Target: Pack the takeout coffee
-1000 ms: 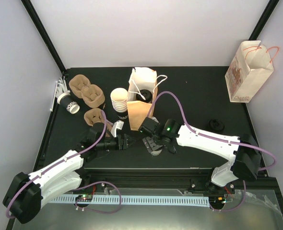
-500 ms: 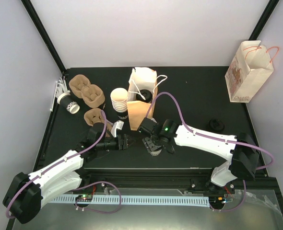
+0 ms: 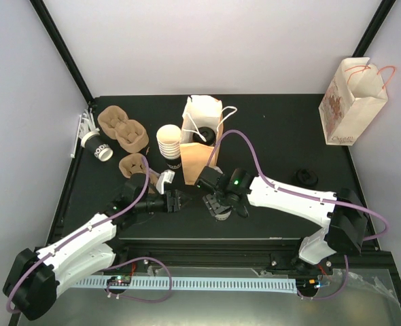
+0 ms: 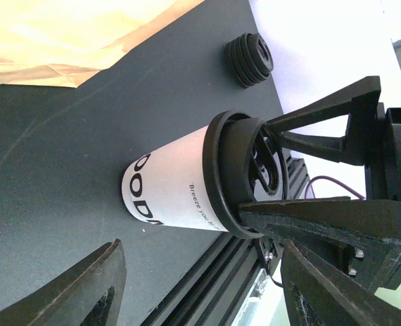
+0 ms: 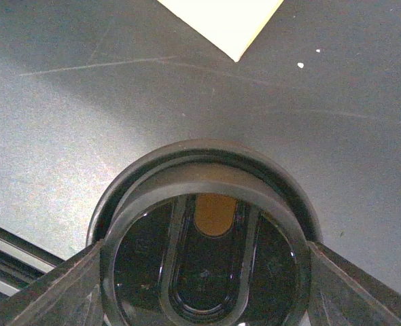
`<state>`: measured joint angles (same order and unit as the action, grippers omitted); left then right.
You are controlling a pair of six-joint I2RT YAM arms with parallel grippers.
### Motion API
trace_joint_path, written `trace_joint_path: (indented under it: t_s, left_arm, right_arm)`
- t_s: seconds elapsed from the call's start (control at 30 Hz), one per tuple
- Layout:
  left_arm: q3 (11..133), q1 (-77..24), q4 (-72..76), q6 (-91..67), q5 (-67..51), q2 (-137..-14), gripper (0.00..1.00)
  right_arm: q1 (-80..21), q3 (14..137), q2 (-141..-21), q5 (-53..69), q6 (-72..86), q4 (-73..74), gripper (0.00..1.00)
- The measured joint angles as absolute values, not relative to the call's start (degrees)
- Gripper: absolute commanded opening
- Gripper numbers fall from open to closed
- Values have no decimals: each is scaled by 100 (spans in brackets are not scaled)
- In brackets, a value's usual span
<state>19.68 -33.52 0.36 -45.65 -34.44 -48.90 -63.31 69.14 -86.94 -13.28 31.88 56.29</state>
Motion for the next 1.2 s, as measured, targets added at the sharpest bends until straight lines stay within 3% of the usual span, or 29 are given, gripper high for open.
trace_joint_path:
  t_s: [0.73,1.03,1.2]
  left_arm:
    - [2652,-3352,-1107,-3966,-2720,-4278,67]
    - [3347,-3286,-2180,-3548,-1662,-3750,74]
    - [4119,-3096,-2836,-3225,-1188,-3767,82]
  right_arm:
    - [-6331,7225,-8464,-1452,3030,5745,69]
    - [-6331,7297,-8254,-1428,2873,5784,67]
    - [-6333,7483,-8191,-1240,2668,5795,67]
